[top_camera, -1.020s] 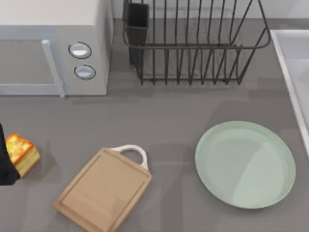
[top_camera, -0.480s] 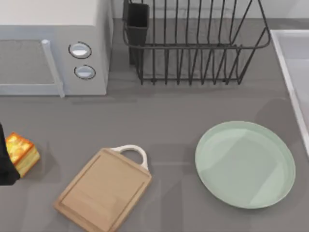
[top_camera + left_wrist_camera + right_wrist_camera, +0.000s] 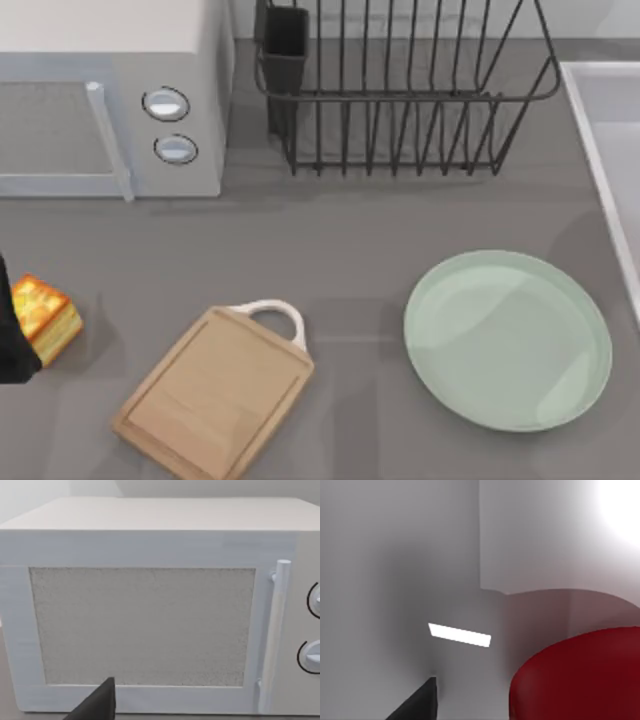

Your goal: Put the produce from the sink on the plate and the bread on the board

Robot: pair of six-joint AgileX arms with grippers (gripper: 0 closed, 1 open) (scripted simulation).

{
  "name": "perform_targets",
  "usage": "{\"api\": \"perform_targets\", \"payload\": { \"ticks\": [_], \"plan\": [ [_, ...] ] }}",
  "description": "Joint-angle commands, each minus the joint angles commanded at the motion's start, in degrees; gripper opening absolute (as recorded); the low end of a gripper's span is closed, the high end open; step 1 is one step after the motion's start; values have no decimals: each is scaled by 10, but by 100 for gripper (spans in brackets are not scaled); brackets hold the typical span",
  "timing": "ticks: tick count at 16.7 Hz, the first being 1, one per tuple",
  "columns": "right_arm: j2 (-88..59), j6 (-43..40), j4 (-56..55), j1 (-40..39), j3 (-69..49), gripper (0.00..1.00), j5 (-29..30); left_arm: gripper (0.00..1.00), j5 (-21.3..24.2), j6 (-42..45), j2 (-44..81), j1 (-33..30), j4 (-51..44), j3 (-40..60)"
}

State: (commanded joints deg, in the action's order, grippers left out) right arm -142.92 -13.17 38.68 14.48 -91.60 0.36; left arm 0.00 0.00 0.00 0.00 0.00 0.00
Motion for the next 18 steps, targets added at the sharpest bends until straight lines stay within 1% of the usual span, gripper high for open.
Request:
{"api": "perform_targets", "payload": {
  "ticks": [1, 14, 15, 18],
  "plan": [
    [0, 0, 0, 0, 0, 100, 0, 100, 0, 0, 0, 0, 0, 0],
    [0, 0, 0, 0, 0, 2, 0, 100, 0, 0, 0, 0, 0, 0],
    [0, 0, 0, 0, 0, 0, 0, 100, 0, 0, 0, 0, 0, 0],
    [0, 0, 0, 0, 0, 0, 0, 100, 0, 0, 0, 0, 0, 0]
  ]
}}
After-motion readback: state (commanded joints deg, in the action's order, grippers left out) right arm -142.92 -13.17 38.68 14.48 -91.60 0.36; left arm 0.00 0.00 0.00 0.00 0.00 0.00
